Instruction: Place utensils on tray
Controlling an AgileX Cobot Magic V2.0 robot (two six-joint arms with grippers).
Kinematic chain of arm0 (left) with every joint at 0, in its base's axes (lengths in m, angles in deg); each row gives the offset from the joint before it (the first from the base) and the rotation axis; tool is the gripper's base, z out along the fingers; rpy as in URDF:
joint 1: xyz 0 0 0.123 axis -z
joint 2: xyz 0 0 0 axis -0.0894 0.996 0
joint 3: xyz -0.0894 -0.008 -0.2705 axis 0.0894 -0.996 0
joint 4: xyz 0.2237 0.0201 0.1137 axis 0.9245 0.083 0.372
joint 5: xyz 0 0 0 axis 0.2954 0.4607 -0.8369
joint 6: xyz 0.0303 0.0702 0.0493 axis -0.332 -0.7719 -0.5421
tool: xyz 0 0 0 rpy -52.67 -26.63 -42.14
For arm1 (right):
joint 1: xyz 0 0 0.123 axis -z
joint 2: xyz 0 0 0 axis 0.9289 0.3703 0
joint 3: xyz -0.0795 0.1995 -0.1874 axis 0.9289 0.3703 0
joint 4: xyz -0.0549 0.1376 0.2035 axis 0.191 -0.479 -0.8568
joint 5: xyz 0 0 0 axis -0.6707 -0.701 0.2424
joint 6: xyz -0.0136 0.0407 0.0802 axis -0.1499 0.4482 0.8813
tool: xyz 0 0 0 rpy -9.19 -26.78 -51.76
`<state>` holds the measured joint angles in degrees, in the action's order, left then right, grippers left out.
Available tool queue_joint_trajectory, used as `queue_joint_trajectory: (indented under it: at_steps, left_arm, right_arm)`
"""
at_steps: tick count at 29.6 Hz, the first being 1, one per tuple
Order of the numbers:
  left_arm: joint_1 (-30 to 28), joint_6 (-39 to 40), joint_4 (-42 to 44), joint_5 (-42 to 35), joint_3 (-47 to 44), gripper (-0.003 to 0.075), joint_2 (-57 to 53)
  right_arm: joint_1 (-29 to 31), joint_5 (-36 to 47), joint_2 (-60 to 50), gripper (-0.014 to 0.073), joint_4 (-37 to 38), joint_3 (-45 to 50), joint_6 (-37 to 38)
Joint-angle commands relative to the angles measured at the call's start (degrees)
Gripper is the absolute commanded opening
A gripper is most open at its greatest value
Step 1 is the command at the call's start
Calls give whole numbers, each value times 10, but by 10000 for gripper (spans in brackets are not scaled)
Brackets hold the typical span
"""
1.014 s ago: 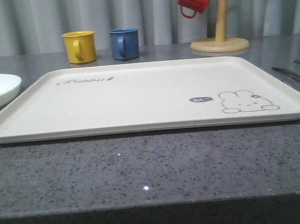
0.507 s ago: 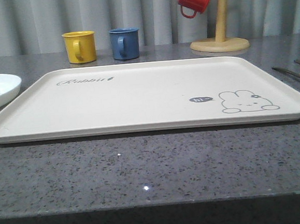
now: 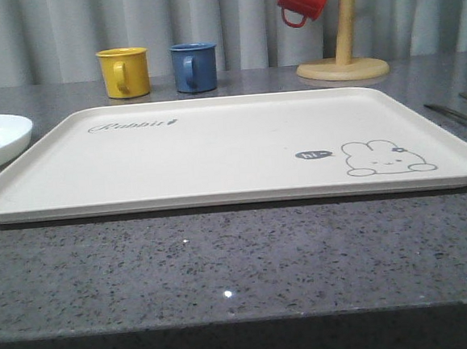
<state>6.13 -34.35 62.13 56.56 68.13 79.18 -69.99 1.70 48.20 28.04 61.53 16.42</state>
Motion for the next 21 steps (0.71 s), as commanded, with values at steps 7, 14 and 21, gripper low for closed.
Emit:
queue_joint_trajectory:
  at_steps: [7,14,21]
  left_arm:
    - [0,5,-5,106,226,-18,78]
    - [0,5,-5,253,356,-18,199]
    - [0,5,-5,266,365,-18,265]
  right_arm:
    - [1,-129,72,-69,20,-205,-5]
    - [1,-270,199,-69,31,-319,-5]
    - [1,-320,301,-69,31,-329,-5]
